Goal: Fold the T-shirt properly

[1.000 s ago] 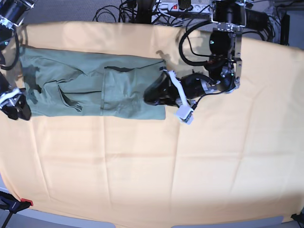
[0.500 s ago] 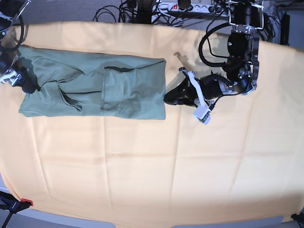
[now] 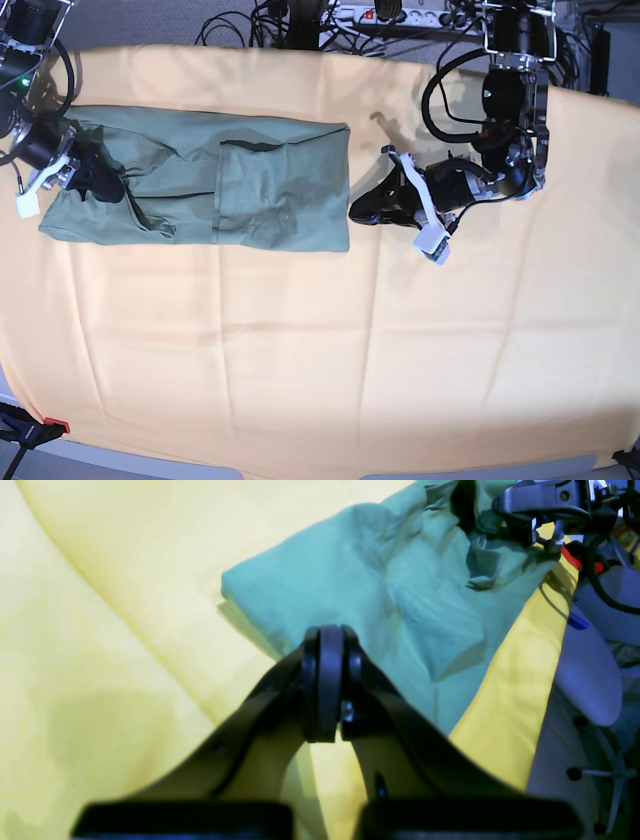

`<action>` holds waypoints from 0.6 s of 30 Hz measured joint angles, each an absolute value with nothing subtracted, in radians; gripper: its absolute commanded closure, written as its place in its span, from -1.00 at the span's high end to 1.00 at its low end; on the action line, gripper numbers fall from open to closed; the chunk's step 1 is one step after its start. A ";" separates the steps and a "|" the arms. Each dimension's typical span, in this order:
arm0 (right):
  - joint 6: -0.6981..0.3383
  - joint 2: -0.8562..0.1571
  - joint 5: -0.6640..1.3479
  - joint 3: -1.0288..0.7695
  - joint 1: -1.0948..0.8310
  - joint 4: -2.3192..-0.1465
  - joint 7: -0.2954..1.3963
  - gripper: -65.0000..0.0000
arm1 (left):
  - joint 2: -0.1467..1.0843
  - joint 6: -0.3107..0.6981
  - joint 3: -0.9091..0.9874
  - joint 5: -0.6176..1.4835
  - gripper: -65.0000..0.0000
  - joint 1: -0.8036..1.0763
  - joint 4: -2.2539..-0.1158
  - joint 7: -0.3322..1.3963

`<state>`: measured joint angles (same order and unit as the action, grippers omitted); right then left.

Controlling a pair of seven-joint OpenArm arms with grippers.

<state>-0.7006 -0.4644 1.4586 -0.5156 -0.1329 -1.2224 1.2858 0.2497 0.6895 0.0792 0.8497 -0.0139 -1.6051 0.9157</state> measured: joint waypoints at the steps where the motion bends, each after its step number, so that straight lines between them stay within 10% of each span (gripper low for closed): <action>1: -0.701 -0.464 1.451 -0.516 -0.134 -1.222 1.272 0.15 | 0.250 0.690 0.079 0.849 -1.00 -0.014 -1.605 0.916; 6: -0.700 -0.465 1.303 -0.516 -0.134 -1.223 1.203 -1.00 | 0.250 0.690 0.079 0.849 -1.00 -0.013 -1.605 0.916; 18: -0.701 -0.469 1.291 -0.514 -0.136 -1.225 1.147 -1.00 | 0.250 0.689 0.079 0.849 -1.00 -0.010 -1.605 0.916</action>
